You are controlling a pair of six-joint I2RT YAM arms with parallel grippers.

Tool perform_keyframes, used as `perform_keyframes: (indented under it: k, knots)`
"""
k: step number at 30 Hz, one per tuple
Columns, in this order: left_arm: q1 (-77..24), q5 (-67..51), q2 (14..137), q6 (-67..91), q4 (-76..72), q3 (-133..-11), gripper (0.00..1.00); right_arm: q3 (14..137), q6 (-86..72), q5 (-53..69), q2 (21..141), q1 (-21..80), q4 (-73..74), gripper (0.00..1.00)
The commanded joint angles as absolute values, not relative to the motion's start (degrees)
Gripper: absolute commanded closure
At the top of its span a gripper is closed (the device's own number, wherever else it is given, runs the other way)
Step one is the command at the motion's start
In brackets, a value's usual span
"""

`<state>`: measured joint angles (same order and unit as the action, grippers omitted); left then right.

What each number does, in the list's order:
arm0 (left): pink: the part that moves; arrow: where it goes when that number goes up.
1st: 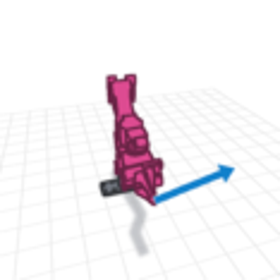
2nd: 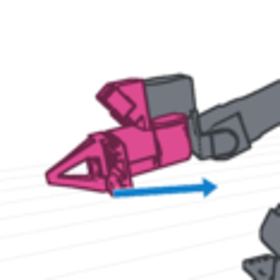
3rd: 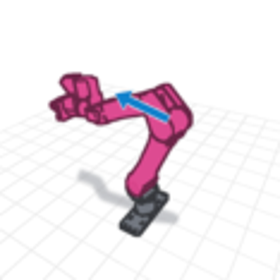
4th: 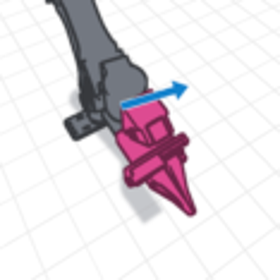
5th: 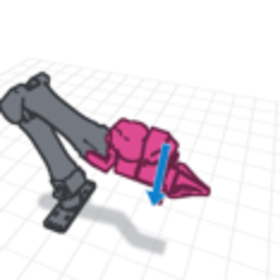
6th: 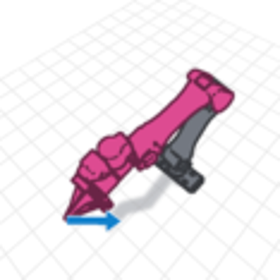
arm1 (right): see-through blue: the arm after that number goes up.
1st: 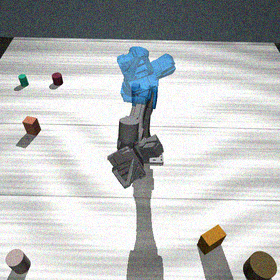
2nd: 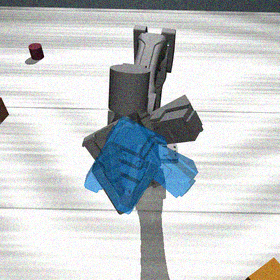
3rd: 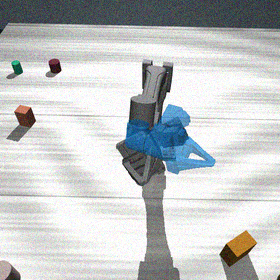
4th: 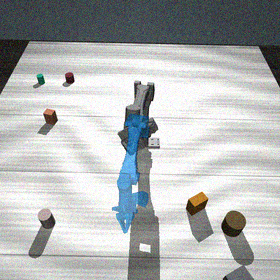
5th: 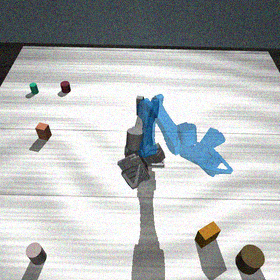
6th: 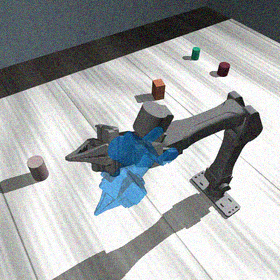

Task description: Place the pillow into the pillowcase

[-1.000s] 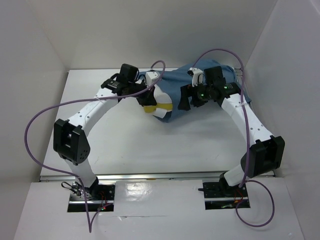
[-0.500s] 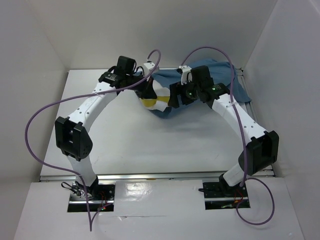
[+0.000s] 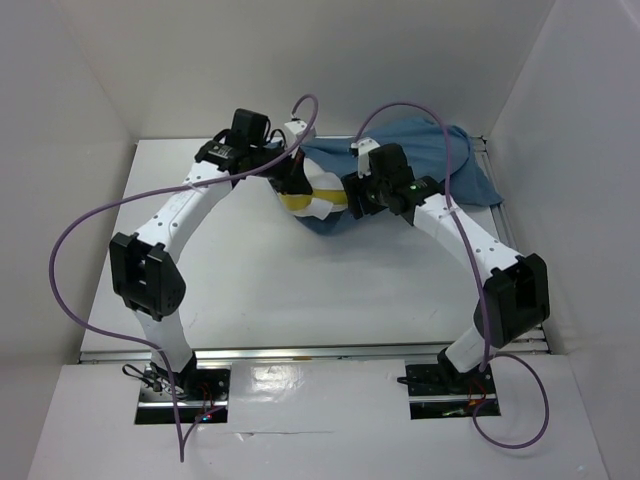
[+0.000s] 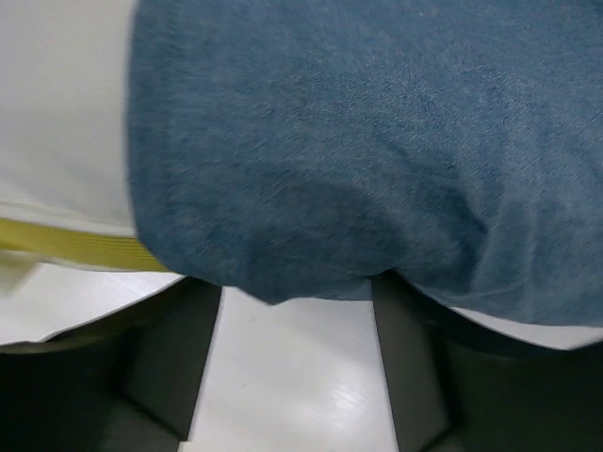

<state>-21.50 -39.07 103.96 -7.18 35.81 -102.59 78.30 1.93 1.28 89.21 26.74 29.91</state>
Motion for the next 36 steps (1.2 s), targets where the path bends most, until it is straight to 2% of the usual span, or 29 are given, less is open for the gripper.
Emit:
perform_keyframes:
  k: [1, 3, 4, 7, 8, 9, 18, 24, 30, 31, 32, 34, 36]
  knots:
    - [-20.74, -42.36, 101.87, -5.63, 32.7, -107.22, 1.0, 76.99, 3.87, -2.99, 91.22, 26.37, 24.09, 0.35]
    - [-20.74, -42.36, 101.34, -5.63, 32.7, -107.23, 1.0, 77.6, 3.87, -2.47, 91.93, 24.88, 24.08, 0.52]
    - [-20.74, -42.36, 101.34, -6.15, 32.7, -107.23, 1.0, 78.3, 3.87, -1.85, 92.46, 24.87, 24.08, 0.66]
    - [-20.74, -41.84, 101.34, -6.15, 32.7, -106.0, 1.0, 80.58, 3.87, 0.07, 92.99, 23.82, 24.87, 0.84]
    - [-20.74, -41.84, 100.82, -6.15, 32.7, -106.0, 1.0, 81.29, 3.87, 0.78, 92.99, 23.3, 24.87, 0.98]
    - [-20.74, -41.84, 100.81, -6.15, 32.7, -105.39, 1.0, 82.08, 3.87, 2.36, 92.99, 23.29, 26.35, 1.0]
    - [-20.74, -40.69, 101.87, -2.83, 29.98, -101.69, 1.0, 94.82, 3.87, 16.16, 89.82, 22.06, 32.95, 1.0]
    - [-18.55, -42.71, 103.0, 3.15, 21.65, -101.16, 1.0, 105.62, 1.93, 32.5, 90.34, 22.06, 37.79, 1.0]
    - [-9.77, -56.76, 109.15, 33.0, 5.39, -97.58, 1.0, 111.26, 1.23, 39.64, 94.47, 24.52, 42.19, 1.0]
    - [-8.45, -58.26, 109.16, 42.18, 1.1, -95.47, 1.0, 111.88, 1.23, 39.64, 94.48, 25.04, 42.8, 1.0]
    - [-8.44, -59.32, 108.64, 45.23, -7.12, -93.27, 1.0, 111.88, 1.23, 39.64, 95.18, 25.83, 42.8, 1.0]
    - [-8.44, -60.81, 108.63, 52.16, -9.83, -90.54, 1.0, 113.28, 1.23, 39.12, 96.41, 26.8, 42.8, 1.0]
    - [-8.44, -62.4, 108.11, 59.38, -20.01, -87.29, 1.0, 114.69, 1.23, 38.41, 98.43, 28.65, 42.28, 1.0]
